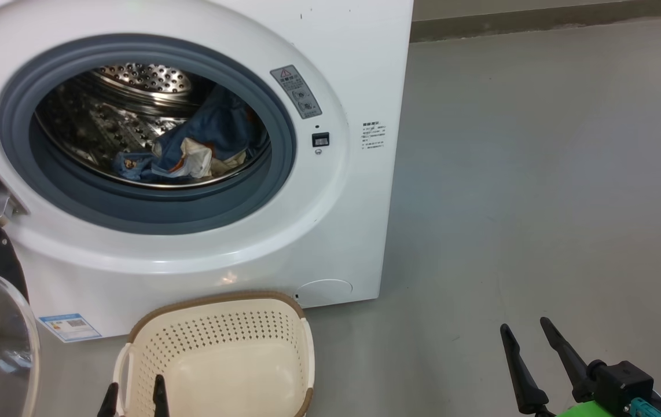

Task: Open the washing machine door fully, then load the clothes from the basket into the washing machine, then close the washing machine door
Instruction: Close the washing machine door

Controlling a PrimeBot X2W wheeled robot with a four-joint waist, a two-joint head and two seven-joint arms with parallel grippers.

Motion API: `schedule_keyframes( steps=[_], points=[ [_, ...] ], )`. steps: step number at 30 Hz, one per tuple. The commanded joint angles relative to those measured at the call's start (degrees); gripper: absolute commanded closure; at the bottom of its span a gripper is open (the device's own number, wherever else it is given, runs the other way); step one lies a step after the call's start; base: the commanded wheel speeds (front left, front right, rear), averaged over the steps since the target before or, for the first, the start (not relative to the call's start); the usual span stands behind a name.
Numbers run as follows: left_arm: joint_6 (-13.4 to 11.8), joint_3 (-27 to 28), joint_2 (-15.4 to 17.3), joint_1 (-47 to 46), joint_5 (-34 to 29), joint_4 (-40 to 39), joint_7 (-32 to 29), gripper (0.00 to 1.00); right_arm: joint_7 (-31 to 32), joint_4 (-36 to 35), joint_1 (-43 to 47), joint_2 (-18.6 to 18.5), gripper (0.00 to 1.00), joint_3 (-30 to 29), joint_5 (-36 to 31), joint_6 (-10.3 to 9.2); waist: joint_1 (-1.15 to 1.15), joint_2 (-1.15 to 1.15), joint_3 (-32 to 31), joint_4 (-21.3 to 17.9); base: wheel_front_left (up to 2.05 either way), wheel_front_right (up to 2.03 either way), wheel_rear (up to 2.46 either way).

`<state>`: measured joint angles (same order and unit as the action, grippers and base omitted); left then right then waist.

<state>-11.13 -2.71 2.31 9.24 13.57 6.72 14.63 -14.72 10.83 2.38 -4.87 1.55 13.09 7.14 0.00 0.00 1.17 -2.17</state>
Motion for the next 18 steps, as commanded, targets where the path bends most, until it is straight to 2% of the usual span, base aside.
schedule_keyframes(
  steps=[1, 8, 18],
  points=[
    [-0.5, 2.0, 0.6, -1.0, -1.0, -1.4, 0.4, 0.00, -0.3, -1.5, -1.0, -0.3, 0.00, 1.4, -0.6, 0.35, 0.00, 0.00, 0.0, 0.0, -0.27, 0.27, 0.00],
    [-0.4, 1.6, 0.6, -1.1, -1.0, -1.2, 0.4, 0.00, -0.3, -1.6, -1.0, -0.1, 0.00, 1.5, -0.7, 0.35, 0.00, 0.00, 0.1, 0.1, -0.81, 0.81, 0.00],
    [-0.4, 1.4, 0.6, -1.1, -0.8, -0.9, 0.4, 0.00, -0.3, -1.7, -1.0, -0.3, 0.00, 1.6, -0.5, 0.35, 0.00, 0.00, 0.3, 0.0, -1.72, 1.70, 0.02]
  ],
)
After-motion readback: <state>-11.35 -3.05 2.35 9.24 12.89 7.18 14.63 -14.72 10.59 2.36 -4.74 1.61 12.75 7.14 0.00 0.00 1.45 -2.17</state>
